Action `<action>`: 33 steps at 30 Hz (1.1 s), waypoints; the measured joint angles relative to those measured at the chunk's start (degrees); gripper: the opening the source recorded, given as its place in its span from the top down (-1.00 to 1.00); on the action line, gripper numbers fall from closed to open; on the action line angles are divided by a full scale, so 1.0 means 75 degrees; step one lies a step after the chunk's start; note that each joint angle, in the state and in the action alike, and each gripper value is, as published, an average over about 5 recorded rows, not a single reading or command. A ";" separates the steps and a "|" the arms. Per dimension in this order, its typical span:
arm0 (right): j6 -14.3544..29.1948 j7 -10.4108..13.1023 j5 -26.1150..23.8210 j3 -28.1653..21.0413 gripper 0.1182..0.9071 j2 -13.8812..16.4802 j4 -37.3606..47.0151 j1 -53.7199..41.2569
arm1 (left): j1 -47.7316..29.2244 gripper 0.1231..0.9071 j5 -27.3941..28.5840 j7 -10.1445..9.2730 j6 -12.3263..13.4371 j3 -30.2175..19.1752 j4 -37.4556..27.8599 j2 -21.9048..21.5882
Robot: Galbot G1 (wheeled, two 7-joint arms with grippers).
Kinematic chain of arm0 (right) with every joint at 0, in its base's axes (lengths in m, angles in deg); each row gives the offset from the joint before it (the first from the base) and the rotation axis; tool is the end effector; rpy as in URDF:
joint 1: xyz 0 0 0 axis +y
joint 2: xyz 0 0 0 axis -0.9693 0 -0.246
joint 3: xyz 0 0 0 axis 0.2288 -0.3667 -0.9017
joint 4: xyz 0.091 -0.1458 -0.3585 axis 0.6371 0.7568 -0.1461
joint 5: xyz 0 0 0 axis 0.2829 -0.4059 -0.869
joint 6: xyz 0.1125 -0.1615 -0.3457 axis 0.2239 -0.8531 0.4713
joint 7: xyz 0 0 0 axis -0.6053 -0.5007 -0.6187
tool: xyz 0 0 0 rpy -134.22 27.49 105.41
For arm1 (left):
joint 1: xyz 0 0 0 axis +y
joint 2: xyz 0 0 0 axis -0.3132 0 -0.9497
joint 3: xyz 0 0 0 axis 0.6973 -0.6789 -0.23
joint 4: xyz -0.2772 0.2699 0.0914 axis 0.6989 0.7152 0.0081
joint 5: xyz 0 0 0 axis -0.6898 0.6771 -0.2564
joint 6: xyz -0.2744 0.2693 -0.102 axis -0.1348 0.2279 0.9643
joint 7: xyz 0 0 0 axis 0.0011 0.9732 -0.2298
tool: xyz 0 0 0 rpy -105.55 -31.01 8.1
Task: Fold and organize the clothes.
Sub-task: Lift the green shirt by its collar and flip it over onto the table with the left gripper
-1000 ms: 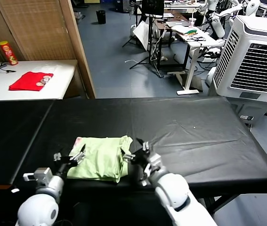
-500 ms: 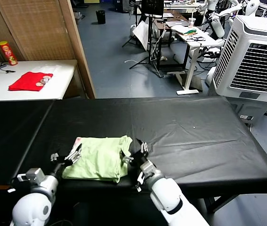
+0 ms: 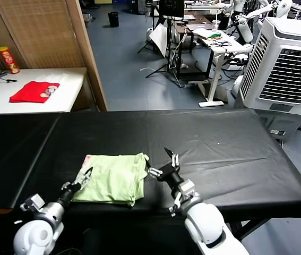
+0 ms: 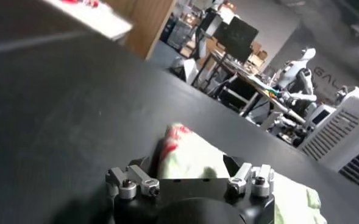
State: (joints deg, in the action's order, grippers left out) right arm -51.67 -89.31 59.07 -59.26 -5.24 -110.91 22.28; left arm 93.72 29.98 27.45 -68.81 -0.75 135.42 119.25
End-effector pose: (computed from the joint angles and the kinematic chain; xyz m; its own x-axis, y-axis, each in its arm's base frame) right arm 0.2901 0.0749 -0.3034 -0.8905 -0.4427 0.1047 -0.4536 0.8815 -0.1309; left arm 0.2540 0.1635 -0.3621 -0.9330 0.1730 0.3155 -0.0479 0.8093 -0.5855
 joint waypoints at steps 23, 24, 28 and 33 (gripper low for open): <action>0.0036 0.0040 -0.0761 0.0236 -0.72 -0.0315 -0.0272 0.0594 | -0.0046 0.94 0.0701 -0.0326 0.0055 0.0383 0.0116 0.0153; 0.0019 0.0030 -0.0852 0.0253 -0.72 -0.0336 -0.0292 0.0651 | -0.0052 0.94 0.1066 -0.0345 0.0060 0.0425 0.0146 0.0093; 0.0010 -0.0003 -0.1190 0.0302 -0.72 -0.0395 -0.0388 0.0901 | 0.0054 0.94 0.2593 -0.0355 0.0239 0.0645 0.0300 -0.0274; 0.0003 0.0036 -0.1342 0.0317 -0.72 -0.0501 -0.0458 0.1103 | 0.0277 0.94 0.4298 -0.0336 0.0607 0.1093 0.0480 -0.0908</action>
State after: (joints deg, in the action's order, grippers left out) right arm -51.65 -89.04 49.00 -56.88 -9.00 -114.35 30.55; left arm 95.80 62.21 24.93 -64.26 7.45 139.02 112.44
